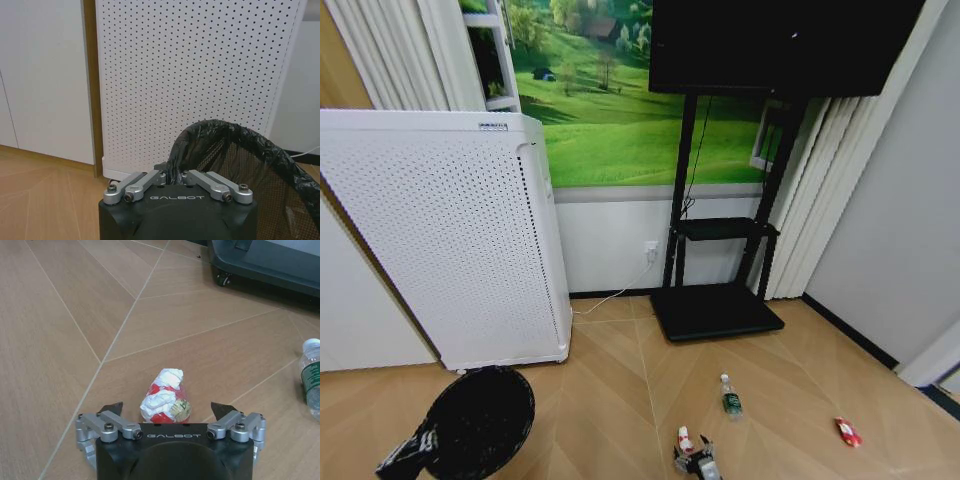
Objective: Pick up the trash bin and place the garbage on the floor into it.
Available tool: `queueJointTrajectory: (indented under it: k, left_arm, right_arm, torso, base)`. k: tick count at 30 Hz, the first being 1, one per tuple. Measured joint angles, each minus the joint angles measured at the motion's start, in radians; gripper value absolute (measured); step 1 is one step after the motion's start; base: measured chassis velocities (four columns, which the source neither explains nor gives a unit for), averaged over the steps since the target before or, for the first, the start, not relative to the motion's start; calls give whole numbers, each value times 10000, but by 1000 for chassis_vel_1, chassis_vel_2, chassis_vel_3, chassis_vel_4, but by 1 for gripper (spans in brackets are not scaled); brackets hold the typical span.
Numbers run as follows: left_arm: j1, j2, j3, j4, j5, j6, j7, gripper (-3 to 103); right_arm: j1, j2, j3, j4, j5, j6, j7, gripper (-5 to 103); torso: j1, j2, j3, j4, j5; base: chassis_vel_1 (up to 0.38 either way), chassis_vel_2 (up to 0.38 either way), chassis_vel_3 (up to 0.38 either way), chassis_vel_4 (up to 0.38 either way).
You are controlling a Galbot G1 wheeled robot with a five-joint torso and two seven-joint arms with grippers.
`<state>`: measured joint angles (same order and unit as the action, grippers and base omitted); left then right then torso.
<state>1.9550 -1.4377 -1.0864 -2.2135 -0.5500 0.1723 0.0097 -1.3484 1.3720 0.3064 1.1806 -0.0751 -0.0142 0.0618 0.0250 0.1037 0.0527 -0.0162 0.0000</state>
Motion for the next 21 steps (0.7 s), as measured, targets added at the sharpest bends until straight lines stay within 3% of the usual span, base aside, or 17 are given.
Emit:
queueJointTrajectory:
  k: [1, 4, 8, 14, 16, 21]
  left_arm:
    - [0, 0, 0, 0, 0, 0, 0, 7]
    - [24, 19, -9, -32, -34, 0, -14, 7]
    - [40, 40, -58, -40, -87, 1, -28, 7]
    - [50, 109, -163, -35, -342, 26, -93, 7]
    - [50, 120, -171, -35, -353, 27, -100, 7]
    - [32, 255, -183, 73, -447, 44, -119, 7]
  right_arm:
    - [0, 0, 0, 0, 0, 0, 0, 100]
    - [107, 60, -38, -195, -73, 13, 166, 85]
    - [162, 90, -47, -308, -81, 15, 196, 74]
    - [113, 113, -100, -221, 380, -196, 325, 47]
    - [104, 112, -101, -204, 398, -203, 328, 47]
    - [-117, 25, -22, 367, 444, -216, 324, 33]
  torso:
    - [0, 0, 0, 0, 0]
    - [0, 0, 0, 0, -1]
    - [0, 0, 0, 0, 0]
    - [0, 0, 0, 0, -2]
    - [0, 0, 0, 0, -1]
    - [0, 0, 0, 1, 1]
  base:
    - [0, 0, 0, 0]
    - [0, 0, 0, 0]
    - [0, 0, 0, 0]
    - [0, 0, 0, 0]
    - [0, 0, 0, 0]
    - [0, 0, 0, 0]
